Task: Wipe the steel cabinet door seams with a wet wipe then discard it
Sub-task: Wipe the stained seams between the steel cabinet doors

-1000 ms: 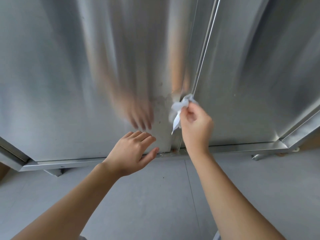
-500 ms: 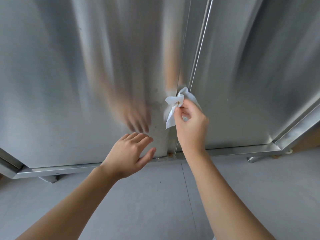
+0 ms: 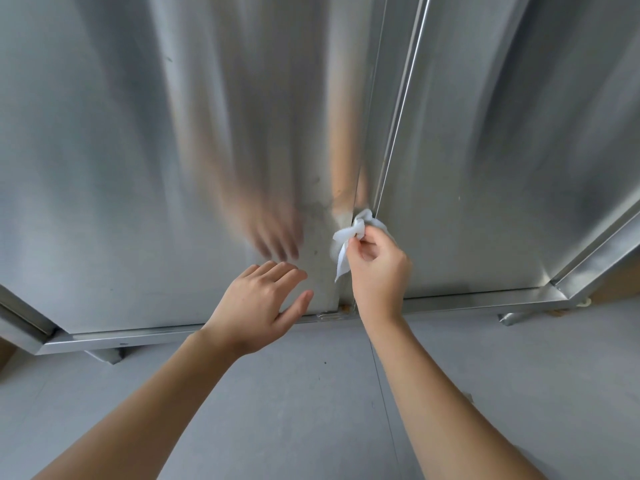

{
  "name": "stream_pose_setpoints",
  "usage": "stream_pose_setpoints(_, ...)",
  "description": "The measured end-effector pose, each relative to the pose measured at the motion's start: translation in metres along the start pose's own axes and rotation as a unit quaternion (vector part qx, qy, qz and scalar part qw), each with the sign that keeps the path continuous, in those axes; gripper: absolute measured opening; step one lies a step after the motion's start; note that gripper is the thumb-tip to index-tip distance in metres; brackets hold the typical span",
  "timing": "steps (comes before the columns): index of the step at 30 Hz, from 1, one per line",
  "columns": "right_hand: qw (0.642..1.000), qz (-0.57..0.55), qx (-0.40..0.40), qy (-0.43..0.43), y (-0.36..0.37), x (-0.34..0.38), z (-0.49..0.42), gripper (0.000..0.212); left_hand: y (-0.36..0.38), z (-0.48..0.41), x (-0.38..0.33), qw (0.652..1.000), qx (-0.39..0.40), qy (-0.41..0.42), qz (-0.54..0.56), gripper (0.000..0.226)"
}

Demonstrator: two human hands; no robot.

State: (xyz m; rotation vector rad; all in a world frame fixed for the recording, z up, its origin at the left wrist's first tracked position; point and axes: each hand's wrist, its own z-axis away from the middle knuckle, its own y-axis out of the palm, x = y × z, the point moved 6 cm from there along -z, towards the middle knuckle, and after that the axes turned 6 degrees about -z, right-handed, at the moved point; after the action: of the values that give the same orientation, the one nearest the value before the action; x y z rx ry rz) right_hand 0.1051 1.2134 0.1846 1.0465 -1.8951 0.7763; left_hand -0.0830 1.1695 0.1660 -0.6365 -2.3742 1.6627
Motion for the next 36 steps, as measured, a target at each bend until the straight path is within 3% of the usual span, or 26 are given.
stream_pose_setpoints(7, 0.991, -0.022, -0.03, -0.126, -0.013, 0.057, -0.039, 0.013, -0.004, 0.001, -0.001, 1.0, 0.001, 0.0, -0.002, 0.051)
stream_pose_setpoints(10, 0.991, 0.013, -0.024, -0.132, -0.011, 0.048, -0.034, 0.01, -0.003, 0.0, -0.005, 1.0, -0.001, 0.004, -0.002, 0.049)
stream_pose_setpoints(18, 0.996, 0.039, 0.051, -0.058, -0.001, -0.001, -0.011, 0.02, 0.006, 0.001, -0.009, 1.0, 0.016, 0.005, -0.002, 0.048)
stream_pose_setpoints(22, 0.993, 0.085, 0.074, 0.043, -0.006, -0.027, -0.005, 0.027, 0.019, 0.011, -0.01, 0.999, 0.032, 0.01, 0.007, 0.046)
stream_pose_setpoints(26, 0.957, 0.177, 0.195, 0.121, -0.014, -0.05, 0.003, 0.033, 0.034, 0.023, -0.011, 0.998, 0.057, 0.027, -0.001, 0.043)
stream_pose_setpoints(28, 0.933, 0.216, 0.232, 0.169, -0.018, -0.072, 0.011, 0.025, 0.04, 0.026, -0.009, 0.998, 0.064, 0.026, -0.005, 0.044)
stream_pose_setpoints(33, 0.892, 0.271, 0.276, 0.233, -0.017, -0.126, 0.037, 0.016, 0.051, 0.028, -0.002, 0.997, 0.072, 0.01, 0.003, 0.047)
stream_pose_setpoints(36, 0.897, 0.256, 0.249, 0.26, -0.014, -0.145, 0.055, 0.013, 0.062, 0.028, -0.002, 0.996, 0.092, 0.014, -0.001, 0.049)
